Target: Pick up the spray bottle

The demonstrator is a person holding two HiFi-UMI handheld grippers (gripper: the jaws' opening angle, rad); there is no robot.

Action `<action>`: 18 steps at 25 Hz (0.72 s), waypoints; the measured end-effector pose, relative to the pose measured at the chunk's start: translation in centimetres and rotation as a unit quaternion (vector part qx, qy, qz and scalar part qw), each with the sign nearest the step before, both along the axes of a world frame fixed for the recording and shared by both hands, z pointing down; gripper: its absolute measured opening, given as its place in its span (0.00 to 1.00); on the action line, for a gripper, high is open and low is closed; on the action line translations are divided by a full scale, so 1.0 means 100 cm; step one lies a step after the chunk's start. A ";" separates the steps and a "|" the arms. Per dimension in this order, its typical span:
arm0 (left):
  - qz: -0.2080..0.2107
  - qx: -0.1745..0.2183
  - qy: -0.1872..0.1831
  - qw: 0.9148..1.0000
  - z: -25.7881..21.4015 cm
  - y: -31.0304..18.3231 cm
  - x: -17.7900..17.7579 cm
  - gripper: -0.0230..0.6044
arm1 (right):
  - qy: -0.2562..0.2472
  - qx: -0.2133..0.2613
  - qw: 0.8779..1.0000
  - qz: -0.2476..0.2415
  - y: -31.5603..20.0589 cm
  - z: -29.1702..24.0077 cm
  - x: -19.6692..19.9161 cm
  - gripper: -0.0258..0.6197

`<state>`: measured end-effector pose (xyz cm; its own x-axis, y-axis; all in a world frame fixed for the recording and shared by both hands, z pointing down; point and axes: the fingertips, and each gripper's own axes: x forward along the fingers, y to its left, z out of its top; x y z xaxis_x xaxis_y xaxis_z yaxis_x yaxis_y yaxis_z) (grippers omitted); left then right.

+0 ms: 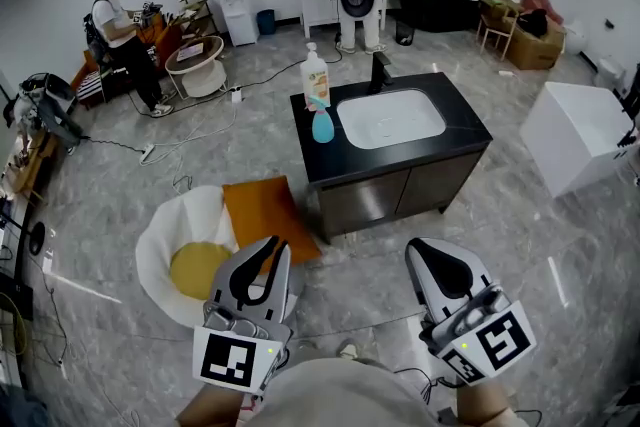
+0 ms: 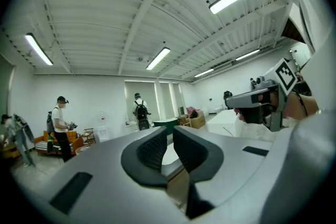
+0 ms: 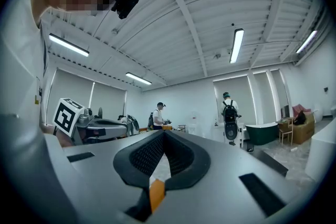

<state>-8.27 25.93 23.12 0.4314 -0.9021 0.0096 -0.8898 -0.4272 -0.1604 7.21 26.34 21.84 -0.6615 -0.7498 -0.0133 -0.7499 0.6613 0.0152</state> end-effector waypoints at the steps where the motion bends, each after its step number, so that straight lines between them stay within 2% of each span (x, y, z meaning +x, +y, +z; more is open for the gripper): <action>1: -0.009 0.005 -0.003 1.000 0.001 0.000 -0.003 0.12 | 0.001 0.001 1.000 0.000 0.000 0.001 0.002 0.08; 2: -0.013 0.010 -0.008 1.000 0.001 0.000 -0.004 0.26 | 0.002 0.002 1.000 0.001 0.000 0.002 0.004 0.08; 3: -0.014 0.012 -0.010 1.000 0.001 0.000 -0.003 0.32 | 0.003 0.003 1.000 0.002 0.000 0.003 0.006 0.08; 7: -0.010 0.009 -0.002 1.000 -0.001 0.003 0.010 0.32 | -0.003 0.005 1.000 0.007 0.000 0.005 0.017 0.08; 12: -0.005 0.013 -0.025 1.000 0.004 0.004 0.014 0.32 | -0.020 -0.006 1.000 0.021 0.000 0.011 0.033 0.08; 18: -0.011 0.015 -0.017 1.000 0.008 -0.007 0.011 0.32 | -0.015 -0.015 0.999 0.027 -0.010 0.022 0.036 0.08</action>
<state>-7.18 25.22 23.91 0.4118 -0.9113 -0.0033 -0.8926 -0.4026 -0.2030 10.78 25.30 24.06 -0.6198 -0.7847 -0.0089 -0.7843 0.6197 -0.0276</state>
